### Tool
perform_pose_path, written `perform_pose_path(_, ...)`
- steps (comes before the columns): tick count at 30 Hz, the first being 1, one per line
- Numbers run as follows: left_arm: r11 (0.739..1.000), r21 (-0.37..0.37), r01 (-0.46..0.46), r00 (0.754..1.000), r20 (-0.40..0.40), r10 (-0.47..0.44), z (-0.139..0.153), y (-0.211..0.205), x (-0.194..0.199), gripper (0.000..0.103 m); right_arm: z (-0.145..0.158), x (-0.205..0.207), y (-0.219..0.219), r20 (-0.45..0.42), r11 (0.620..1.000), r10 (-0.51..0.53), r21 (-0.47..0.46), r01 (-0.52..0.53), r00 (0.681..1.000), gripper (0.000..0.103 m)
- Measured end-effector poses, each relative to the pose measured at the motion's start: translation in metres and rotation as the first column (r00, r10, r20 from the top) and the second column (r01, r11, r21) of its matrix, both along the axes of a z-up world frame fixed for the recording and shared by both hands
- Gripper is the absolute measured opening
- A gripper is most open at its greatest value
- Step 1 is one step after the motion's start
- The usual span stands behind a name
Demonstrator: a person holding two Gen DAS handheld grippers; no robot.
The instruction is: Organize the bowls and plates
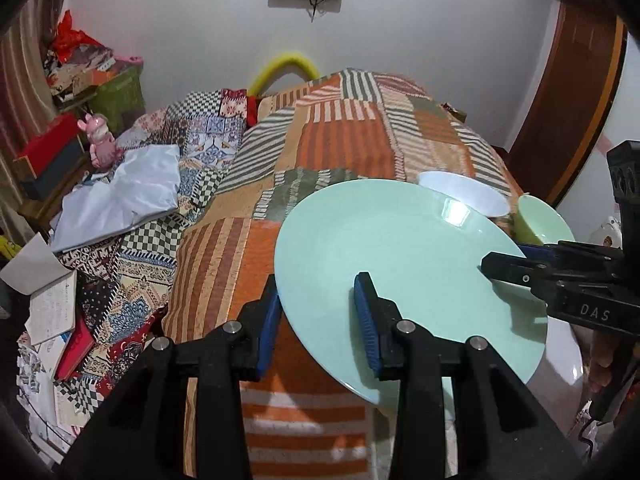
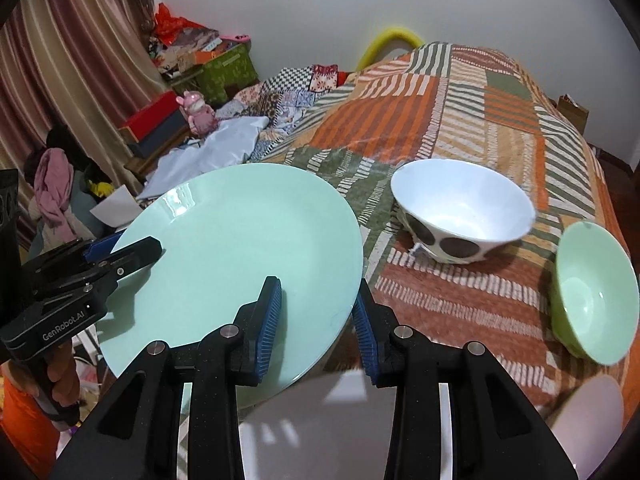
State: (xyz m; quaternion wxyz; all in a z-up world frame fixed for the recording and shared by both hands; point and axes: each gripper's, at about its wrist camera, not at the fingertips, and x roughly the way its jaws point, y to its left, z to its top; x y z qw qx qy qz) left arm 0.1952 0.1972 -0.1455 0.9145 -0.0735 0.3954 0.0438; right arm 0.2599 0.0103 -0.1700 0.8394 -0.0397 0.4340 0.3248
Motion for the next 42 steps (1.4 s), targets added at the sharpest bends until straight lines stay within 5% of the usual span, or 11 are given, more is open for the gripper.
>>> perform_pose_path(18,0.999,0.004,0.044,0.998,0.045,-0.045,0.028,-0.058,-0.052,0.036,0.019,-0.048,-0.062,0.034,0.998,-0.032,0.061,0.030,0.999,0.033)
perform_pose_path(42,0.994,-0.040,0.105,0.994,0.017,-0.105,-0.002,-0.107,-0.087,0.036,-0.007,-0.087,-0.115,0.004,0.990,-0.103,0.102,0.102,0.995,0.033)
